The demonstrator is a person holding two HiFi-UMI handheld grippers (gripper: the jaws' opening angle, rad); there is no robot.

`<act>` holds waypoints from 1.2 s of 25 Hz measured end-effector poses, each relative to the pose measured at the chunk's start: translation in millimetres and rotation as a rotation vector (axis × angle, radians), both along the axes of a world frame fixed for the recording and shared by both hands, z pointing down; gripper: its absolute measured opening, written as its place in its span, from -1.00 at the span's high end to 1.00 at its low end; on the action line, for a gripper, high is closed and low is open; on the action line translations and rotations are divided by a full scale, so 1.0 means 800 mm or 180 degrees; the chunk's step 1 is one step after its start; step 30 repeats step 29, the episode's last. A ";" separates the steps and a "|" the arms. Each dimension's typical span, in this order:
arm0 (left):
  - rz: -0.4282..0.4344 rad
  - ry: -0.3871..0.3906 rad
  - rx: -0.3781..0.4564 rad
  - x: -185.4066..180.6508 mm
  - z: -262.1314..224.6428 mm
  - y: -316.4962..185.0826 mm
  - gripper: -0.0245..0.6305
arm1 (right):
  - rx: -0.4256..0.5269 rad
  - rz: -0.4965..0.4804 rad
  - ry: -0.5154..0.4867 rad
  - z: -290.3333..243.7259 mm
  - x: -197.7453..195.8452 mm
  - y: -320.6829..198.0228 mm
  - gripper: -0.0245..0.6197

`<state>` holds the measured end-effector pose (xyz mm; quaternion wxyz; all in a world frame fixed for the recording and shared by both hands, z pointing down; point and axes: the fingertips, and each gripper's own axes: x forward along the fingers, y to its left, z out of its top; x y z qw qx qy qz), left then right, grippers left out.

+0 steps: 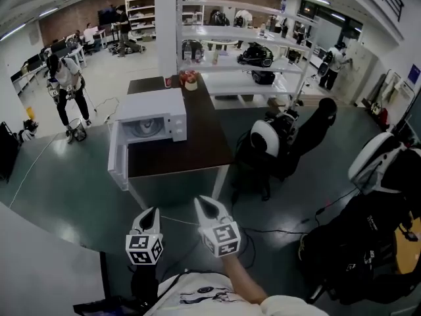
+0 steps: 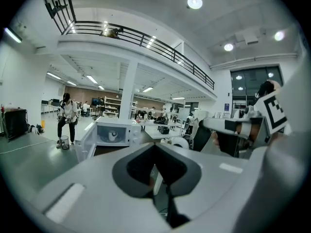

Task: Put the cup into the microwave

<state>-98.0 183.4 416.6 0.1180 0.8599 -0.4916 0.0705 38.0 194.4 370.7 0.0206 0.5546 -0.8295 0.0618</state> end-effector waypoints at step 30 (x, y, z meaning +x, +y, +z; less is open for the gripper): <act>0.0029 -0.0003 -0.0016 0.017 0.000 -0.002 0.93 | 0.0010 -0.0002 0.0003 0.002 0.013 0.007 0.93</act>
